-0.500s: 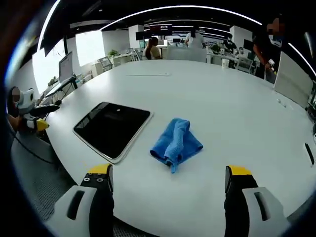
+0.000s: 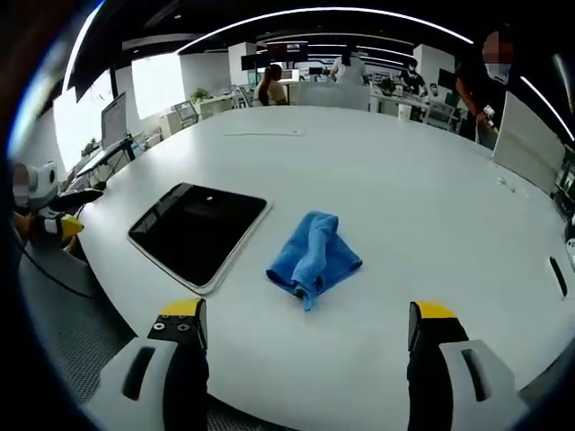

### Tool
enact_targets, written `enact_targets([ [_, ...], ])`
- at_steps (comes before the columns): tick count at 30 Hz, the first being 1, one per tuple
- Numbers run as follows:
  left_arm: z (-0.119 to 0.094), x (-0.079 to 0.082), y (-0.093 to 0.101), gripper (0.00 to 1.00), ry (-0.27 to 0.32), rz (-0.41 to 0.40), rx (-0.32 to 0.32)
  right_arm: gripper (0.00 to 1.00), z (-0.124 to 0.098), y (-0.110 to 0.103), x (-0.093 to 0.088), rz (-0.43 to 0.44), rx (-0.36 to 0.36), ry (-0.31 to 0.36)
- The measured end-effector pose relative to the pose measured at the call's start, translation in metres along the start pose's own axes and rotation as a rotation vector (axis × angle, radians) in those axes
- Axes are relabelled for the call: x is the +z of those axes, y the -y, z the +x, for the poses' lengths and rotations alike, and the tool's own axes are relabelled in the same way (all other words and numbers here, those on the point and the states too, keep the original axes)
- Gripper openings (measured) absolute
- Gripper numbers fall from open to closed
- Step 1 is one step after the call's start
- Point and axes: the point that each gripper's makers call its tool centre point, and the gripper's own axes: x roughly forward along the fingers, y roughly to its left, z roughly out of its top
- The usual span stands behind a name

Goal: Wipe the mirror surface with the cleaning cloth until all visible marks leave the cleaned area.

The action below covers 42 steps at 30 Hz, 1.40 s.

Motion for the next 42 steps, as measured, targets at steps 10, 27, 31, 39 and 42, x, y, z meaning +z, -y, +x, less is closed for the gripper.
enact_targets([
  [10, 0.0, 0.013, 0.012, 0.99, 0.015, 0.026, -0.043, 0.9, -0.003, -0.001, 0.0, -0.009, -0.003, -0.008],
  [27, 0.002, 0.006, 0.017, 0.99, -0.009, 0.056, -0.078, 0.87, -0.008, 0.008, 0.059, 0.055, 0.006, 0.052],
  [31, 0.001, 0.012, 0.02, 0.99, -0.008, 0.047, -0.088, 0.87, -0.002, 0.005, 0.075, 0.046, 0.019, 0.062],
  [39, 0.004, 0.002, 0.026, 0.99, -0.022, 0.041, -0.09, 0.85, 0.005, 0.0, 0.087, 0.018, 0.033, 0.061],
  [42, 0.005, -0.002, 0.022, 0.98, -0.026, 0.032, -0.085, 0.84, 0.007, -0.002, 0.086, 0.016, 0.04, 0.054],
])
